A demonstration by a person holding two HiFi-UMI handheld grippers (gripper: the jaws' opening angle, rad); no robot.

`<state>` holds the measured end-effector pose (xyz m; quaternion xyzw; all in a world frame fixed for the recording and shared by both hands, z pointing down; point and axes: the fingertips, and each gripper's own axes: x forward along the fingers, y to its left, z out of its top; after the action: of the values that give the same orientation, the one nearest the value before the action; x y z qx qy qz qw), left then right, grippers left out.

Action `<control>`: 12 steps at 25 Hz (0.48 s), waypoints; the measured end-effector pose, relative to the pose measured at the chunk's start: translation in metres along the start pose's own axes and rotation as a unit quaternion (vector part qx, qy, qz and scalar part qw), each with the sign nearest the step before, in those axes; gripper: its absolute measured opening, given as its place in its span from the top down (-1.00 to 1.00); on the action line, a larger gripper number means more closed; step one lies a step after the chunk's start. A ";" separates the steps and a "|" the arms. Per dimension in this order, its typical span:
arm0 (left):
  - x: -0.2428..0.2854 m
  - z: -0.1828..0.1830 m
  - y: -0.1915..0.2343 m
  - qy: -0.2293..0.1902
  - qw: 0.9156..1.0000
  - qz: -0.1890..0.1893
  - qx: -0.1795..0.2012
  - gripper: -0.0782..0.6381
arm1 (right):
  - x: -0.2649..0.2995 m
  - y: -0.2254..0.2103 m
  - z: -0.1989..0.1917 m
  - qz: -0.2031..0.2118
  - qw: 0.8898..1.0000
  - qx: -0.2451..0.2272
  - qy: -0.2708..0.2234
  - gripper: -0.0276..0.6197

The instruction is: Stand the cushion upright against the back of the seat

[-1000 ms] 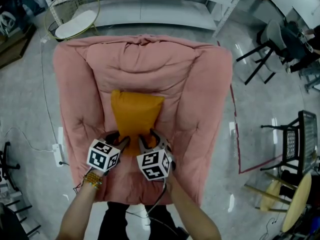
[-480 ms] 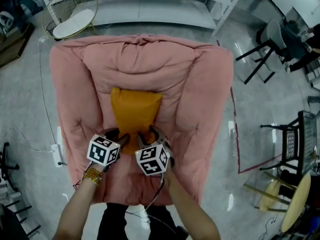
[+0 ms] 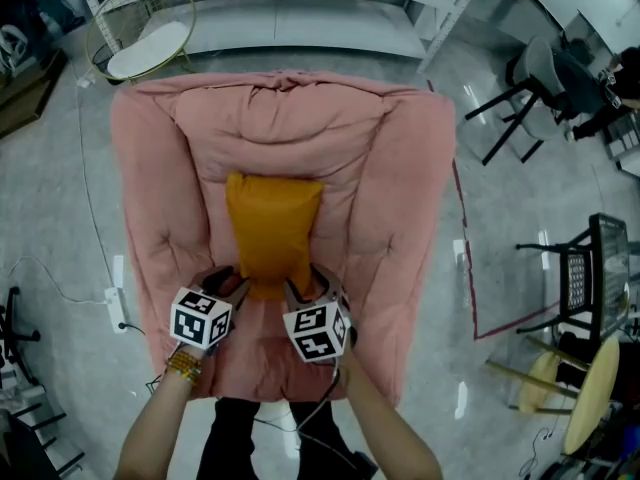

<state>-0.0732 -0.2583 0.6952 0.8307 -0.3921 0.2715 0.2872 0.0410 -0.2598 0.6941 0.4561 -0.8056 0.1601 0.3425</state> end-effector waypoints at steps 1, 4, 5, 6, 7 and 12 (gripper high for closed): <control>-0.007 0.000 -0.003 -0.006 1.000 0.000 -0.001 0.28 | -0.006 0.003 -0.003 0.003 1.000 0.016 -0.001 0.21; -0.031 0.003 -0.020 -0.026 1.000 -0.010 -0.004 0.32 | -0.032 0.018 -0.003 0.014 0.998 0.053 -0.013 0.27; -0.042 0.003 -0.028 -0.030 0.999 -0.015 -0.006 0.37 | -0.043 0.026 -0.001 0.017 0.998 0.060 -0.018 0.33; -0.055 0.003 -0.038 -0.034 0.999 -0.018 -0.007 0.43 | -0.056 0.035 0.002 0.019 0.998 0.063 -0.023 0.37; -0.069 0.004 -0.047 -0.038 0.999 -0.019 -0.006 0.52 | -0.070 0.044 0.008 0.018 0.997 0.066 -0.030 0.43; -0.137 0.029 -0.080 -0.061 0.998 -0.013 0.001 0.68 | -0.135 0.078 0.062 0.010 0.995 0.074 -0.067 0.74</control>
<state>-0.0764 -0.1685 0.5616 0.8511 -0.3980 0.2169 0.2648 -0.0030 -0.1690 0.5594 0.4820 -0.8172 0.1917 0.2513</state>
